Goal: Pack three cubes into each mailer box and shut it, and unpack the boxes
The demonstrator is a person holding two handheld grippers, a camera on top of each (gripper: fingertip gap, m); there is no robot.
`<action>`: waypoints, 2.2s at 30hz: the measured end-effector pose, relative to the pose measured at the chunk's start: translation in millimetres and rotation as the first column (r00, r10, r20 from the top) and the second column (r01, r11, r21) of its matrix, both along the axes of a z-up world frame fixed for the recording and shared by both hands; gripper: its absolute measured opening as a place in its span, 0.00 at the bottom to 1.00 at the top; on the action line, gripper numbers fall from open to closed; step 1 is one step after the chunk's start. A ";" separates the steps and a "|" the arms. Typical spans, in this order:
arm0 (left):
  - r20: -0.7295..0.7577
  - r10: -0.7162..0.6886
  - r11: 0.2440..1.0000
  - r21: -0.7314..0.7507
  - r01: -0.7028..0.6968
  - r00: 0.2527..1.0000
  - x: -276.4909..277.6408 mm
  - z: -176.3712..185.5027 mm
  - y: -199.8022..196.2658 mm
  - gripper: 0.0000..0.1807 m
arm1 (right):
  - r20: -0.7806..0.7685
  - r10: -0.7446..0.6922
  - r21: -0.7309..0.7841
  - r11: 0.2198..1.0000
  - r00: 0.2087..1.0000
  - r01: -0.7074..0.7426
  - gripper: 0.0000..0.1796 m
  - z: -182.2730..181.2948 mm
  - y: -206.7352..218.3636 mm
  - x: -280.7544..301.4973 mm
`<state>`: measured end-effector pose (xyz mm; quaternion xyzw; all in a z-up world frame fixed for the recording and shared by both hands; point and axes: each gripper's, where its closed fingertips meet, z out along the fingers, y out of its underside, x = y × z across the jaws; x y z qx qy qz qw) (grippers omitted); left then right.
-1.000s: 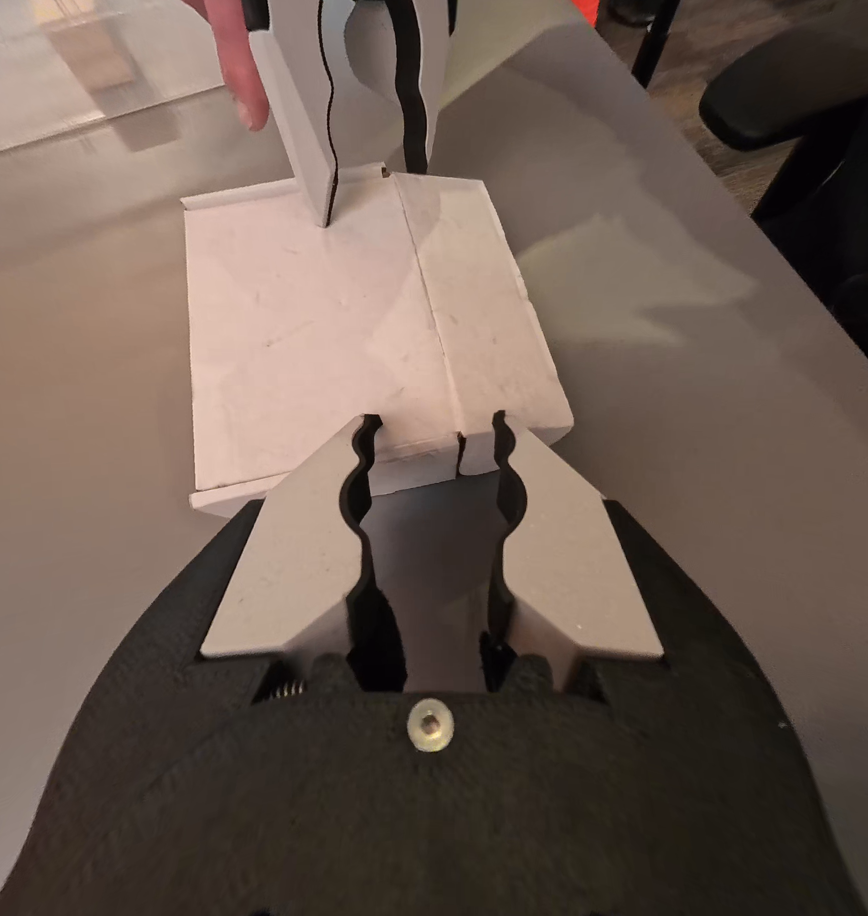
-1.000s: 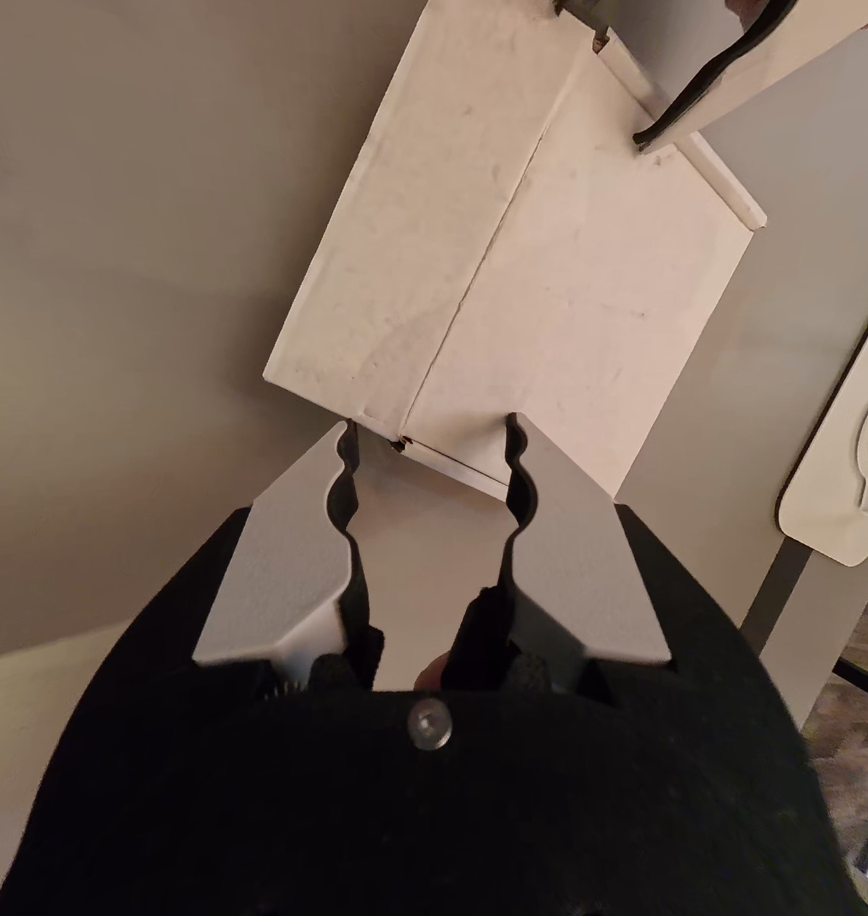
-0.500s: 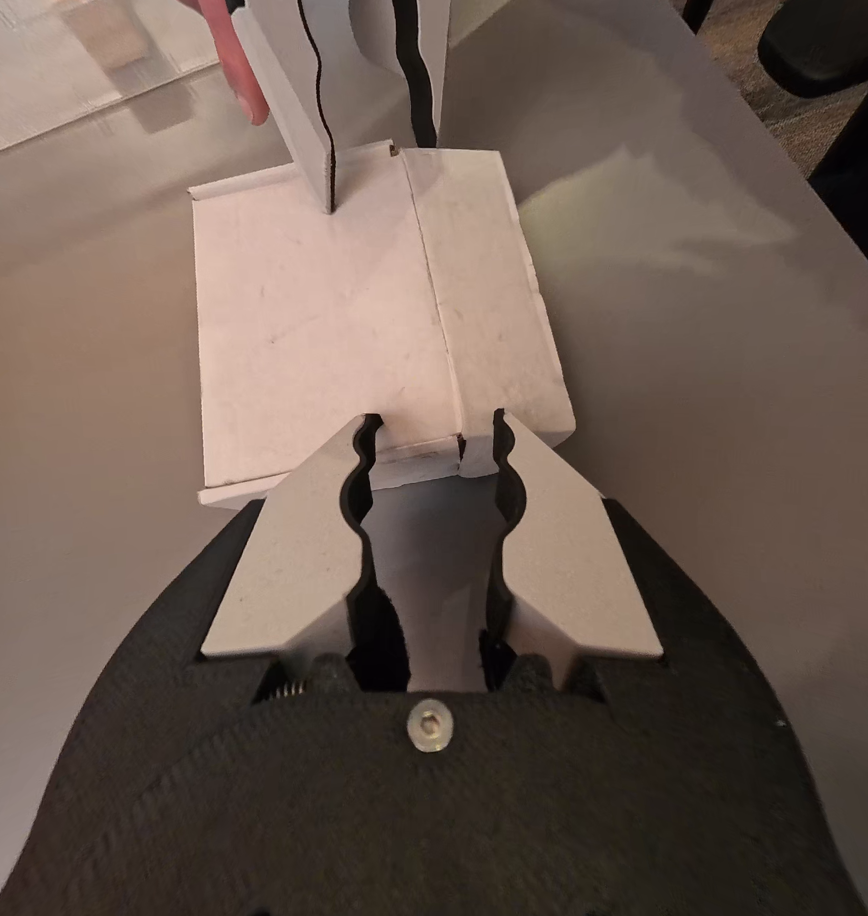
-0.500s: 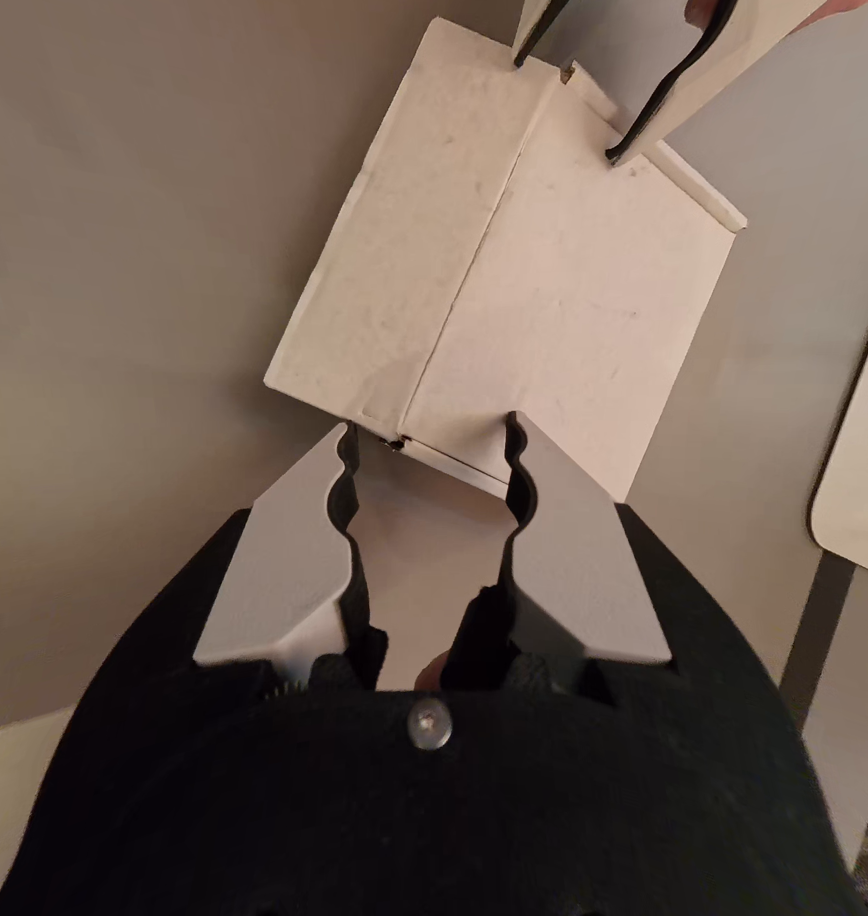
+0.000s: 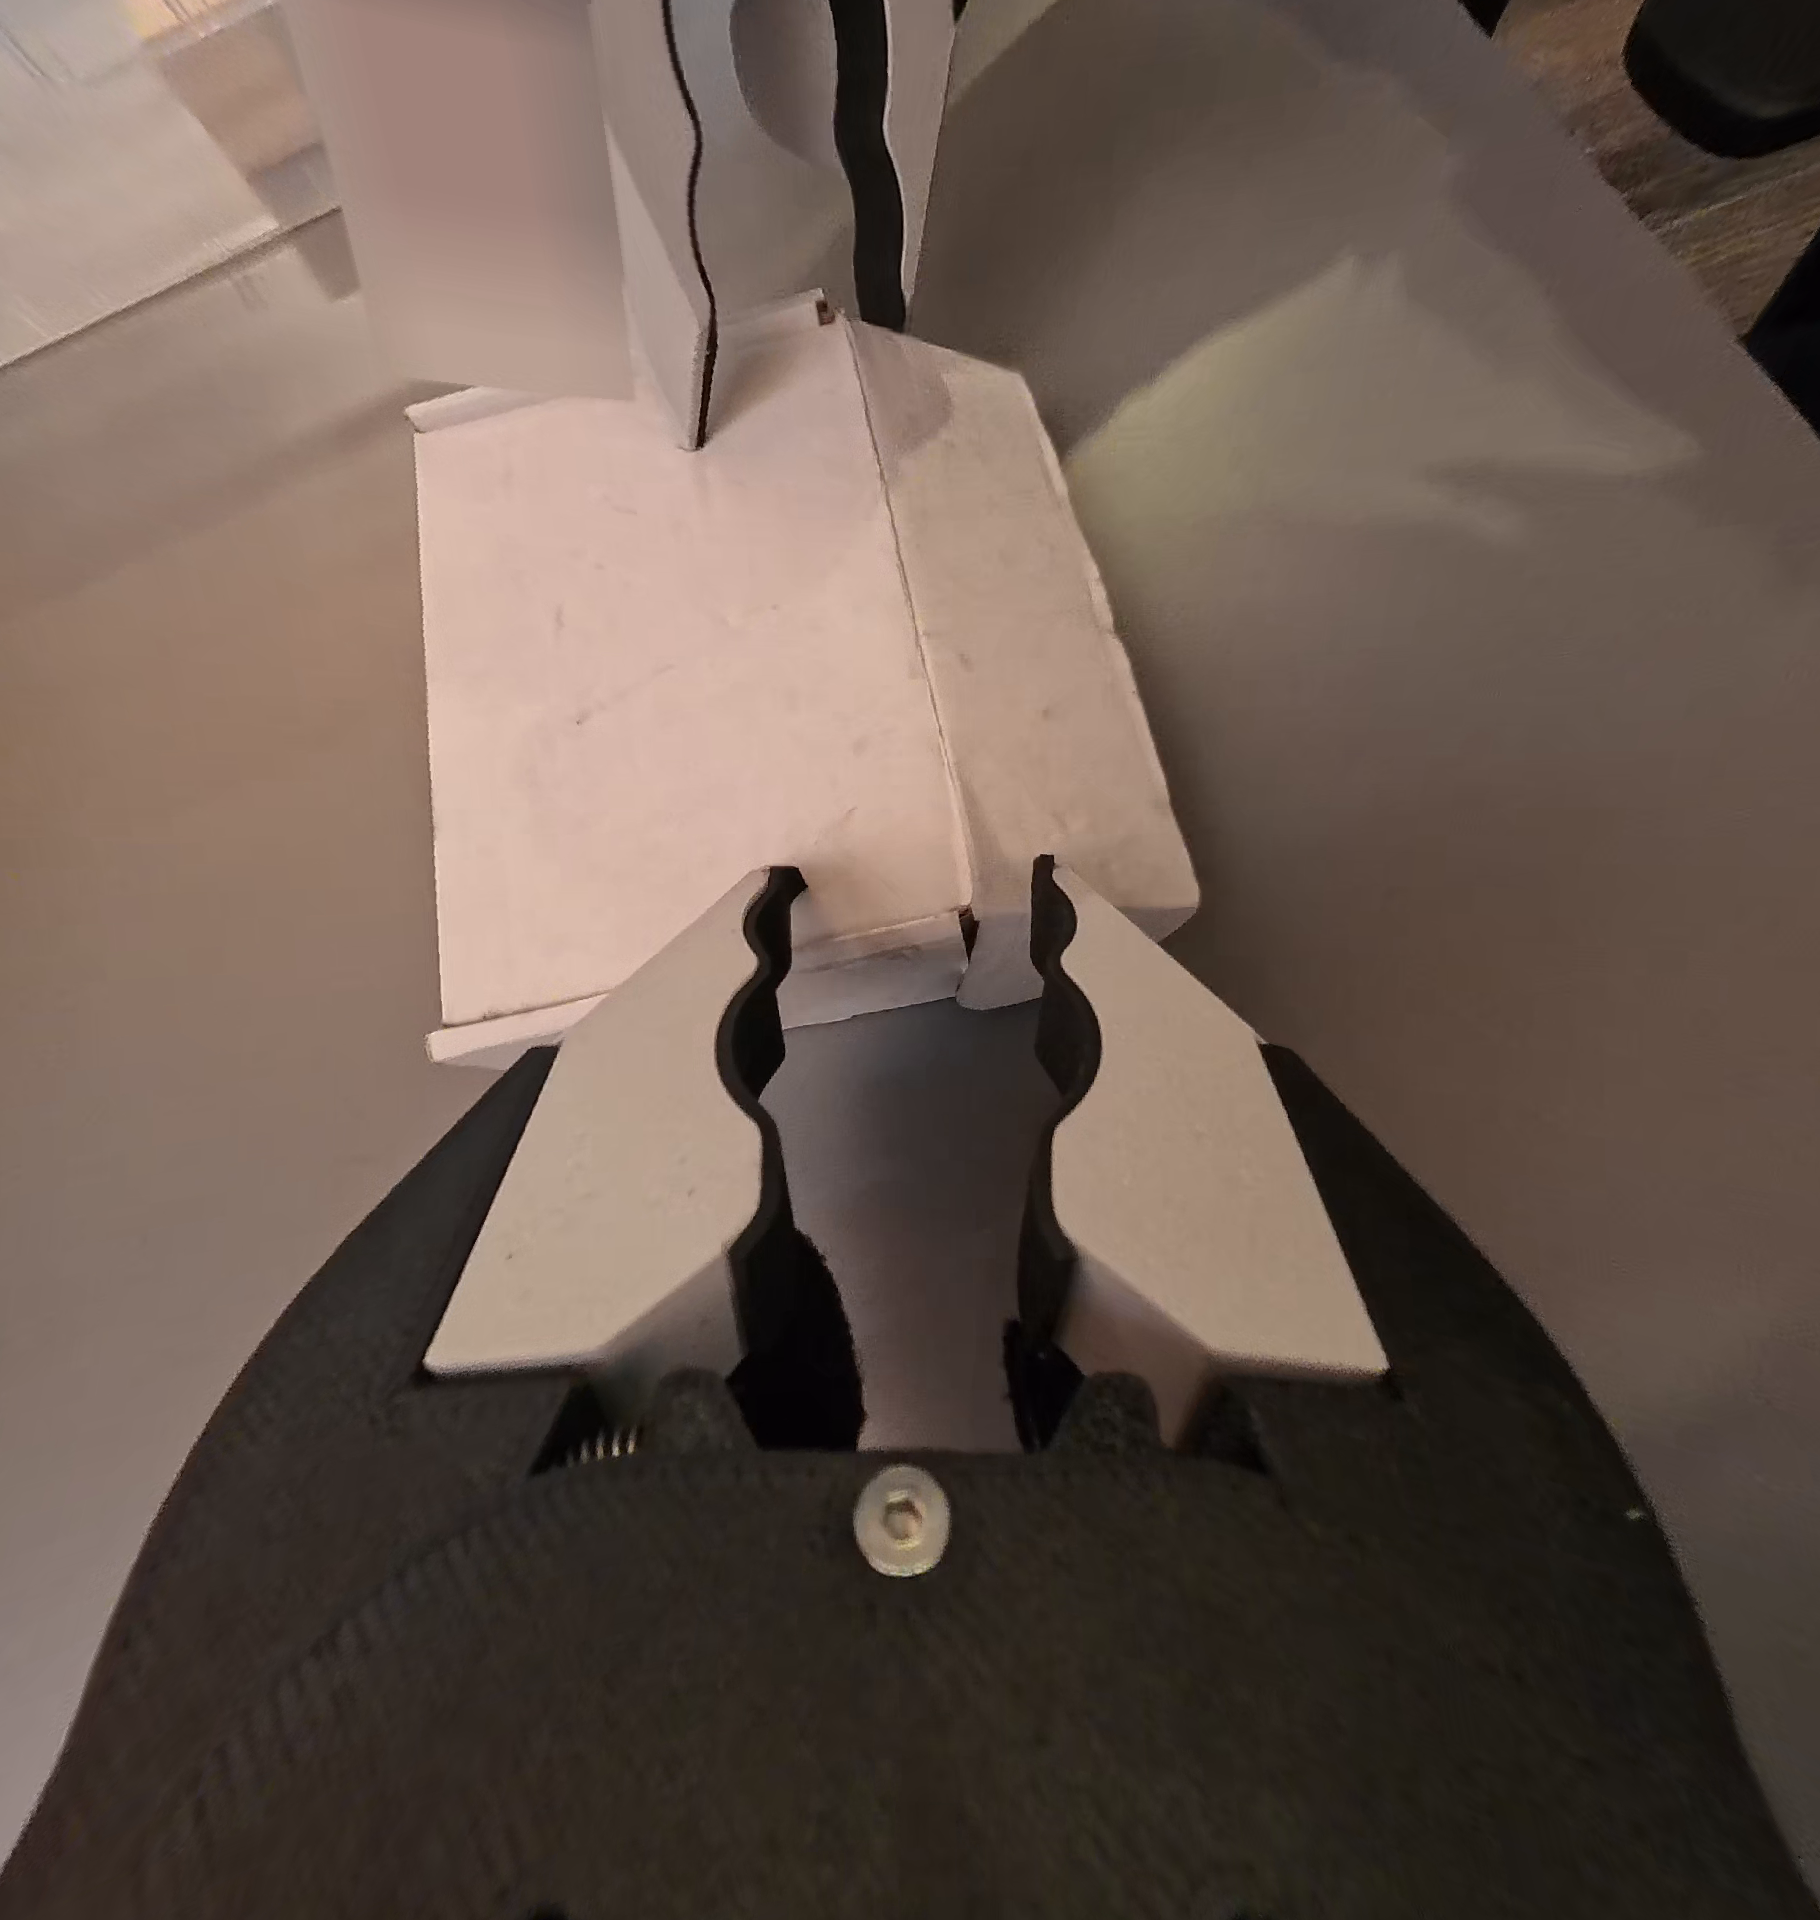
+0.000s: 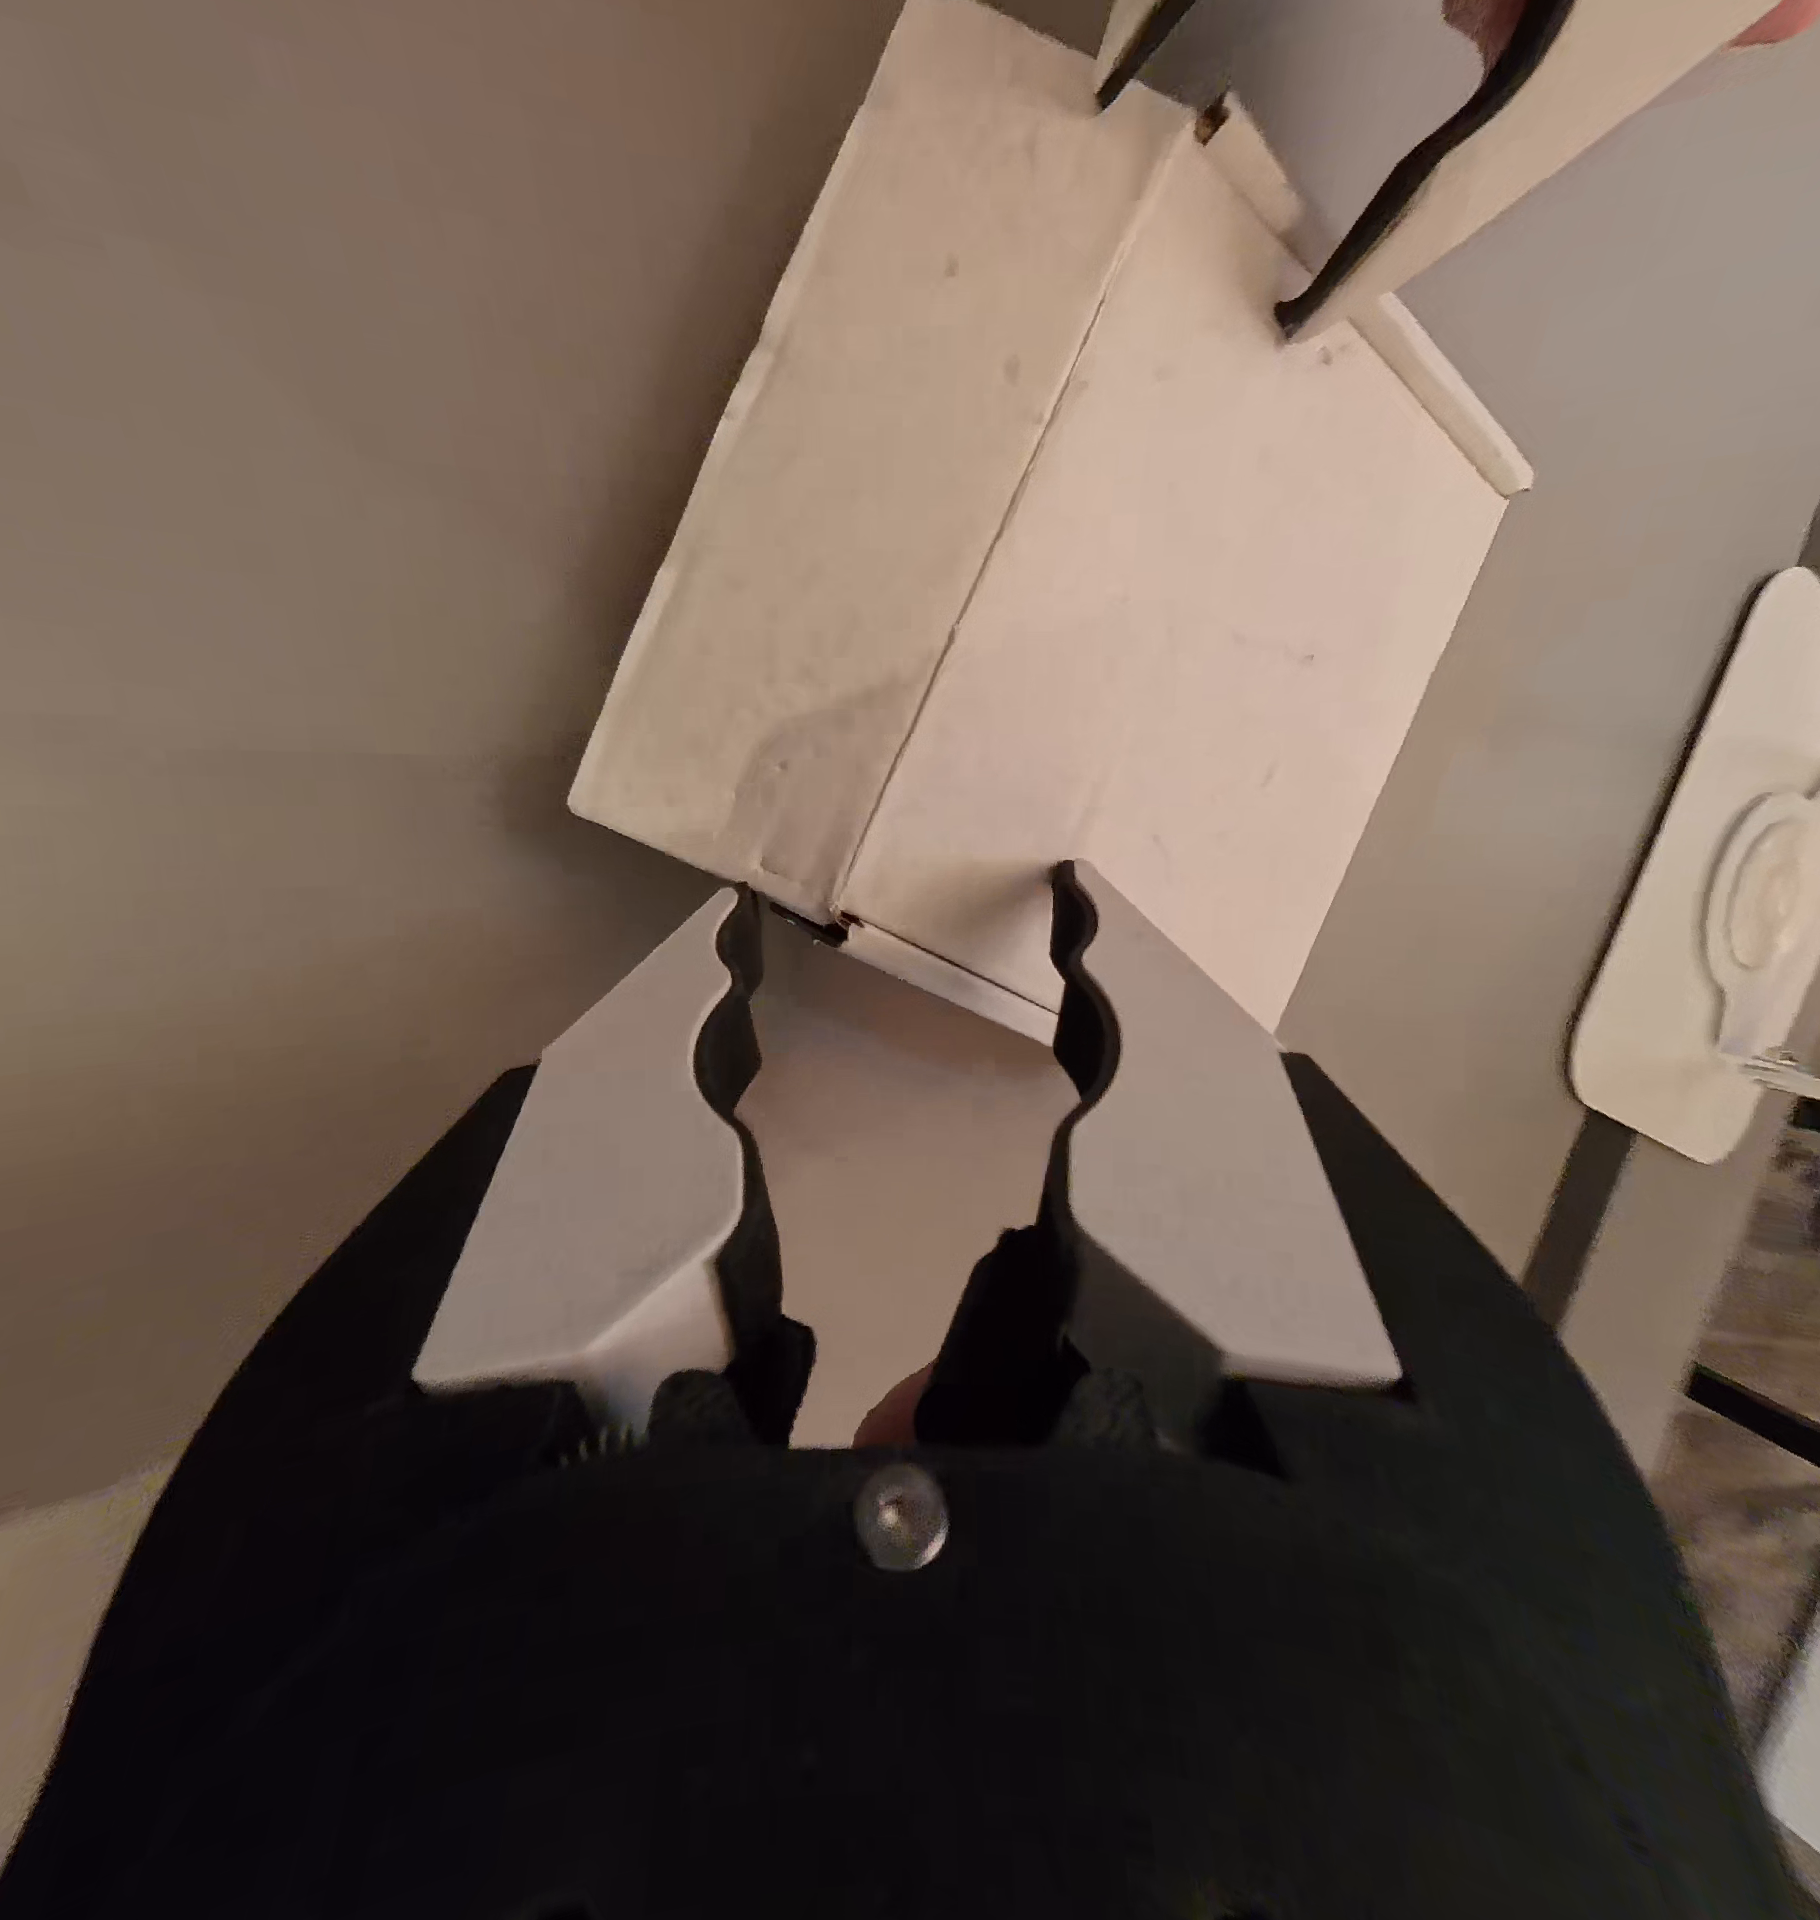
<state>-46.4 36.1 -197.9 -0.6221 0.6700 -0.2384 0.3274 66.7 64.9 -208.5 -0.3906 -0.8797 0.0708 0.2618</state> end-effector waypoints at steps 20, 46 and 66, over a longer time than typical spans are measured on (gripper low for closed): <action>-0.168 0.031 0.978 0.208 0.005 0.985 -1.1 -5.5 2.6 0.25 | 0.119 -0.033 0.076 0.997 0.992 0.024 0.32 0.8 -0.8 2.1; -0.390 -0.080 0.882 0.402 0.248 0.917 -14.7 -13.2 16.0 0.31 | 0.224 -0.172 -0.067 0.979 0.959 0.191 0.26 6.7 2.9 -9.7; -0.099 -0.033 0.980 0.192 0.051 0.995 -5.8 -10.0 9.4 0.36 | 0.232 -0.184 -0.176 0.958 0.955 0.228 0.24 6.3 3.3 -13.5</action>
